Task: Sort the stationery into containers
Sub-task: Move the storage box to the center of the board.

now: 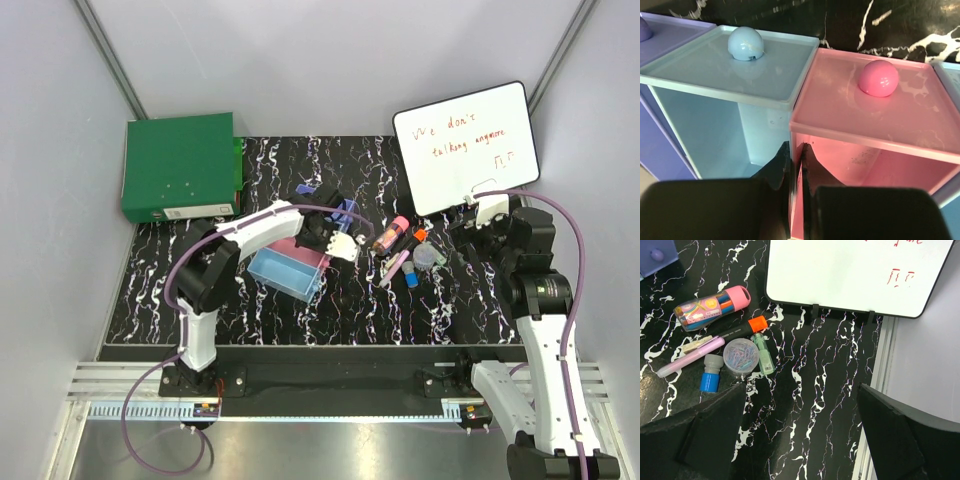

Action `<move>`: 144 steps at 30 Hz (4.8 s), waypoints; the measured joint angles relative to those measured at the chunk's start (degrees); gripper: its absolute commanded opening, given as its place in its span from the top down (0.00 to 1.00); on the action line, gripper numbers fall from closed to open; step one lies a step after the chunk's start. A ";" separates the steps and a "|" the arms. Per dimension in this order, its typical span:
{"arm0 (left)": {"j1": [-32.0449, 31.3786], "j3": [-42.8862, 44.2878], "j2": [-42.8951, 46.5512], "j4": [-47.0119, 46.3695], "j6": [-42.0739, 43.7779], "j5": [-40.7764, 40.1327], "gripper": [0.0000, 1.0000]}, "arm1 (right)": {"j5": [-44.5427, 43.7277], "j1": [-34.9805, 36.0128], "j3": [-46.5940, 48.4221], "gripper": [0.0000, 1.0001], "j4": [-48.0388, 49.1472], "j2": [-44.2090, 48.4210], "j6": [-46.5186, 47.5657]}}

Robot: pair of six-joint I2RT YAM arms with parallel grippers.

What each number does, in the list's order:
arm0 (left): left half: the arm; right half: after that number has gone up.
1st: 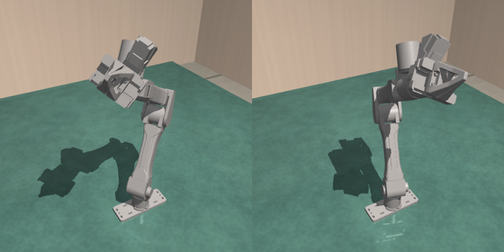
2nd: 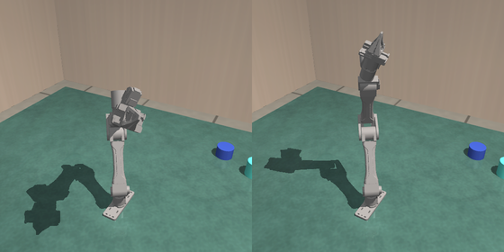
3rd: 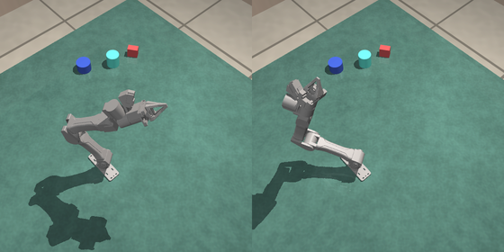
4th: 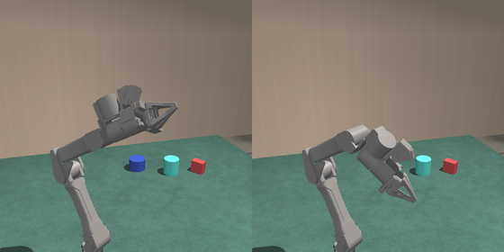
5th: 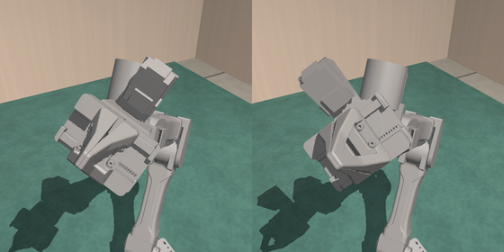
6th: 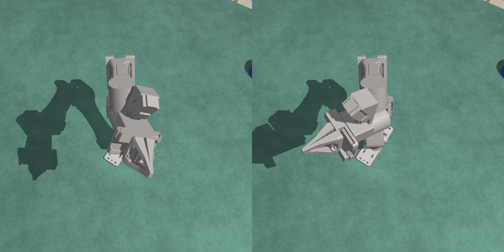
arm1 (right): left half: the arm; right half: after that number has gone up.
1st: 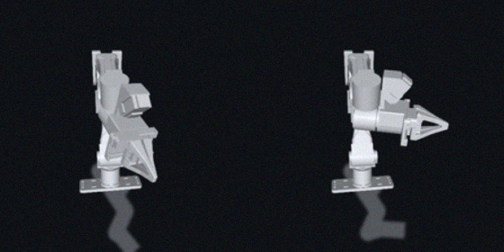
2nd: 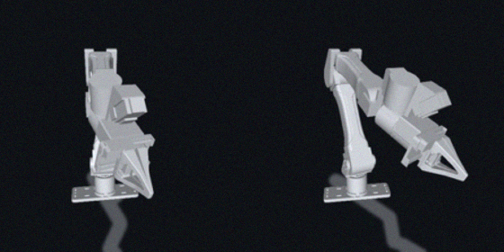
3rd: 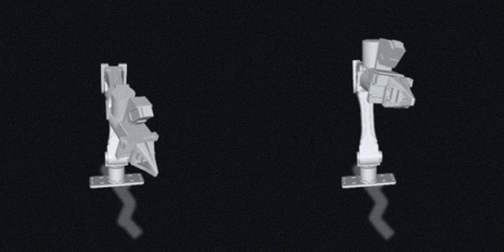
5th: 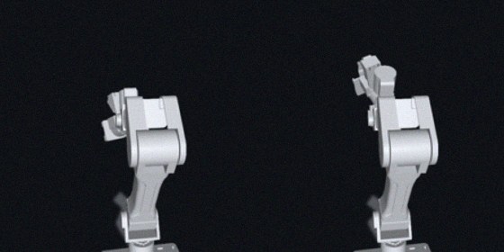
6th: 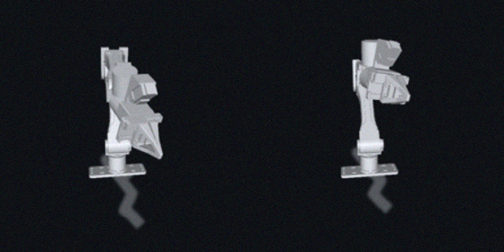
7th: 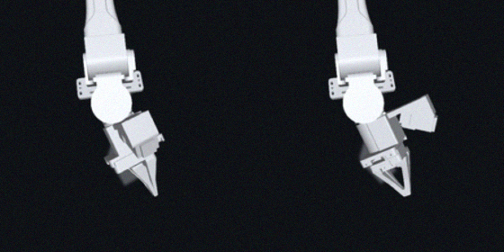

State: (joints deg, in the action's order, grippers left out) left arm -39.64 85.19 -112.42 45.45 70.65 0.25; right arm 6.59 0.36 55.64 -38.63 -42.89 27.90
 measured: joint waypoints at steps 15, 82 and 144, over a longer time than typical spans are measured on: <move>-0.55 -8.85 2.67 -17.42 24.72 -0.11 1.00 | -0.15 0.00 -1.36 0.00 0.74 -0.52 0.20; 8.94 -14.12 2.40 -42.45 43.43 18.86 1.00 | -1.64 0.00 -6.16 0.00 4.52 0.02 -0.26; 5.92 -10.58 11.72 -16.35 -52.28 10.36 0.90 | -1.36 0.00 -5.07 0.00 3.74 0.87 -0.04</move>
State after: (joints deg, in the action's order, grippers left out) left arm -33.71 74.61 -100.71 29.10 18.37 10.61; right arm 5.23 0.36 50.57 -34.89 -42.02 27.86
